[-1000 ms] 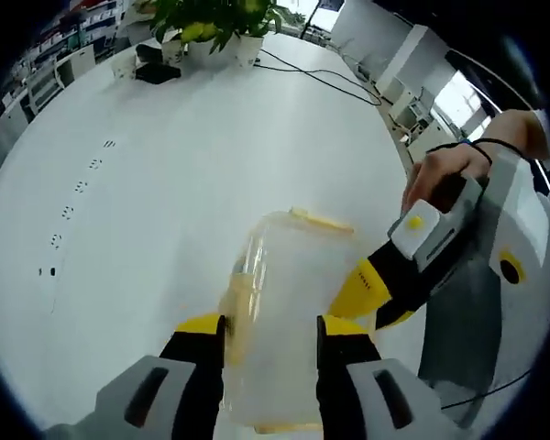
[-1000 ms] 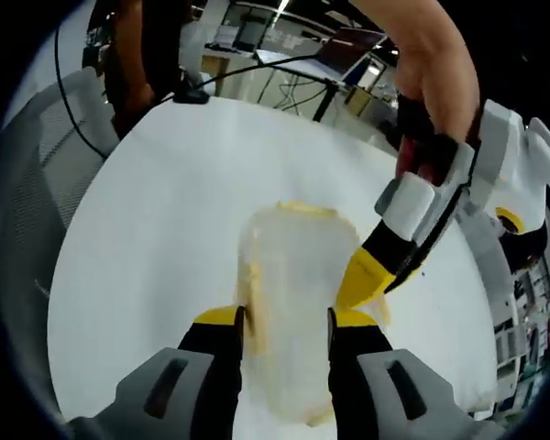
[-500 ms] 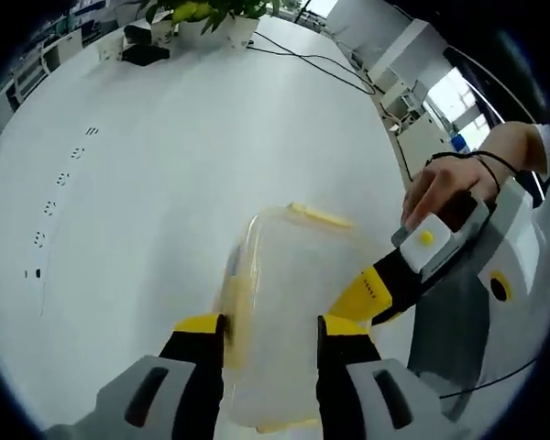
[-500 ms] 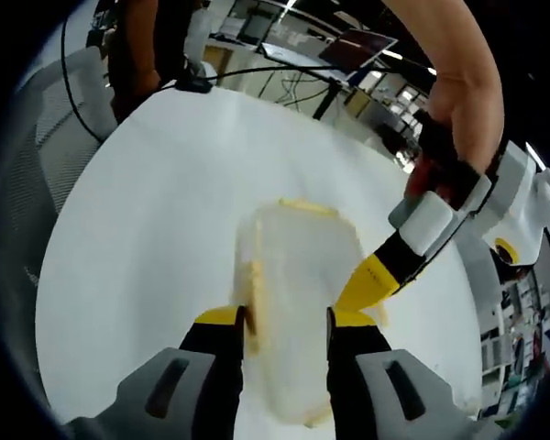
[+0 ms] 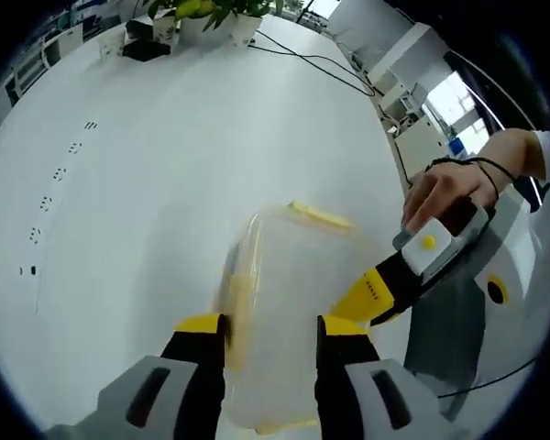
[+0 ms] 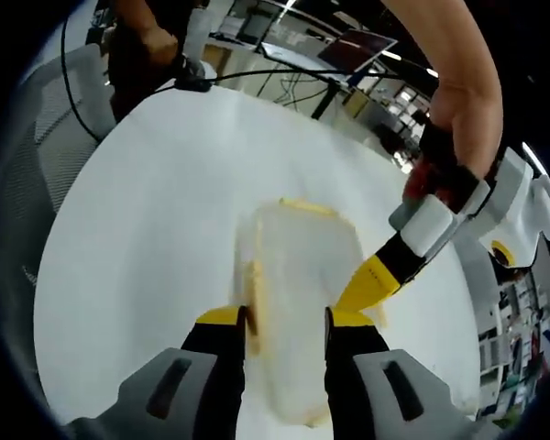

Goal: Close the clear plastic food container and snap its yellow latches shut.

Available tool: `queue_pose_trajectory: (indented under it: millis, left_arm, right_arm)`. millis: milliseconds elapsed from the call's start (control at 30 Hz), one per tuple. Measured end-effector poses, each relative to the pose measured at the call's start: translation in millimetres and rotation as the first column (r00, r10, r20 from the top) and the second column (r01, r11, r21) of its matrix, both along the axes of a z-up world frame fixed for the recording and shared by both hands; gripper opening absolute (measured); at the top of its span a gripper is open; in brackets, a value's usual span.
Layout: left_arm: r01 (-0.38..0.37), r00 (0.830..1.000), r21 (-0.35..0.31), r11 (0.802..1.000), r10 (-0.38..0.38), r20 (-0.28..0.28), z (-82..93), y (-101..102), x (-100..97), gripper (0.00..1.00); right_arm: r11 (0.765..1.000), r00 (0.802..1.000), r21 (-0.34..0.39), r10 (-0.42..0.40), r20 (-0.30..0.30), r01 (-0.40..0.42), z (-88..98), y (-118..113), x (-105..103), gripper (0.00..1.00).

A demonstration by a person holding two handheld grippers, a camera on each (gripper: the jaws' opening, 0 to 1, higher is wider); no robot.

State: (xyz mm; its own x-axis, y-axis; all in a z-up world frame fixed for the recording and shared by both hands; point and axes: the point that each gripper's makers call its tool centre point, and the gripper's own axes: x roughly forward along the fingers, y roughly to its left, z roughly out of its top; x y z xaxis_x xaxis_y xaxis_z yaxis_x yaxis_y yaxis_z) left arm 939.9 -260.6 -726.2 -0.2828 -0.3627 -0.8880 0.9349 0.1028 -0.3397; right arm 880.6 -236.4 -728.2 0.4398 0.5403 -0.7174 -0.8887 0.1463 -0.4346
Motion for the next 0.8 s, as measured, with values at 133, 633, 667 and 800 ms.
queue_pose_trajectory:
  millis: [133,633,667,800]
  left_arm:
    - [-0.001,1.0,0.0,1.0,0.001,-0.01,-1.3,-0.6,2.0,0.31]
    - [-0.015,0.998,-0.026,1.0,0.013,-0.055,-3.5,-1.7,0.9,0.3]
    - [-0.018,0.998,-0.029,0.999,0.016,-0.055,-3.4,-1.5,0.5,0.3]
    - [-0.028,0.998,-0.043,0.999,0.025,-0.055,-2.3,-1.2,-1.2,0.31]
  right_arm:
    - [1.0,1.0,0.0,-0.001,-0.002,0.001,-0.2,-0.2,-0.1,0.3]
    - [1.0,1.0,0.002,0.006,0.025,-0.006,-1.0,-1.6,0.7,0.27]
    - [1.0,1.0,0.003,0.005,0.027,-0.005,-1.0,-1.6,0.7,0.27]
    - [1.0,0.999,-0.002,-0.004,0.034,0.004,-0.9,-1.2,0.5,0.28]
